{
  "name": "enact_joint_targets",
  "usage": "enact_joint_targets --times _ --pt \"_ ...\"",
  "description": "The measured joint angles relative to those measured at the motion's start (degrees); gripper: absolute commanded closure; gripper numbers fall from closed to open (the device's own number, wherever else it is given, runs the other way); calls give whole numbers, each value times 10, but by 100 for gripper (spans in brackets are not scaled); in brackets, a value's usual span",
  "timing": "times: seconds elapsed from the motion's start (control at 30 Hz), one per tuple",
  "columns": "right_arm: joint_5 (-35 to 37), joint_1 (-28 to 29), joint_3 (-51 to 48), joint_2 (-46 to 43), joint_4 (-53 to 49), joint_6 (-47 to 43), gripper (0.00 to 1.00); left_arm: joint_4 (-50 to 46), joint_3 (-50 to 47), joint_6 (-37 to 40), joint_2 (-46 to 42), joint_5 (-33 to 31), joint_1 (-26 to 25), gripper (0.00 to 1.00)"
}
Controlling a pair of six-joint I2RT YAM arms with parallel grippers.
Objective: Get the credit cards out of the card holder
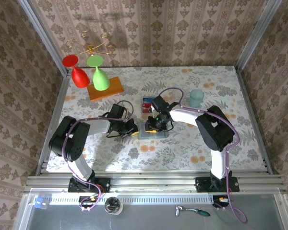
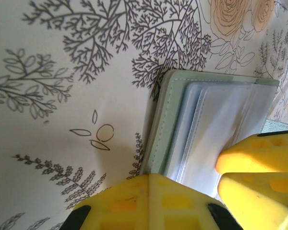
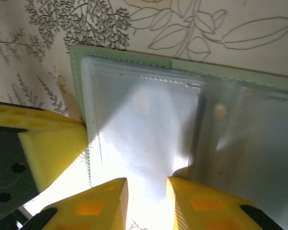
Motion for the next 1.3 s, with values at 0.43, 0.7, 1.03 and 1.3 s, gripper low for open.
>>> enact_joint_targets --times 0.43,0.7,1.03,1.3 --pt "16 -2 0 0 -13 -13 71 -2 1 2 0 3 5 97" --pt "-4 -15 -19 -5 9 -9 73 -34 37 8 0 2 8 89" --pt "-54 -42 -61 -16 58 6 73 -33 77 4 1 5 -9 75" --pt "-85 -55 -84 -19 93 13 74 -7 85 -19 33 14 -34 70"
